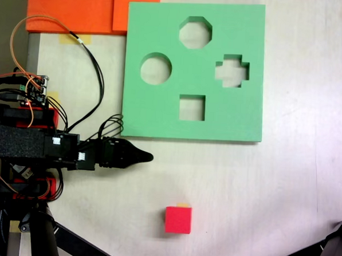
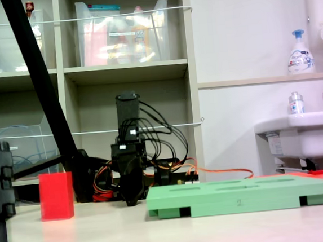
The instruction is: Put the square block into the corresponding hole
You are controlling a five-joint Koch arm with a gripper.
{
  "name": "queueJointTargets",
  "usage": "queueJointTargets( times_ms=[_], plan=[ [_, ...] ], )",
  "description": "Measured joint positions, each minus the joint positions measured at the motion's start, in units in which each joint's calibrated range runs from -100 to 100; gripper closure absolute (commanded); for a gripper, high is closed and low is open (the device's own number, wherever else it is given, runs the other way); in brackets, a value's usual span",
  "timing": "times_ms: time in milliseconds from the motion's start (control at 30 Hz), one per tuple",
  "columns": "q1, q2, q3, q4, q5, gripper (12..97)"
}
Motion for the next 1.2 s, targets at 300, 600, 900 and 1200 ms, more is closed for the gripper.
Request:
queueJointTargets(
  times_ms=[300,600,900,1200],
  plan=[
    [0.0,0.0,0.0,0.1,0.0,58.1],
    [0.0,0.0,0.0,0.1,0.0,58.1],
    [-1.5,0.0,0.0,0.0,5.1,58.0],
    [-9.4,0.0,4.2,-8.4,29.9,63.4]
  ],
)
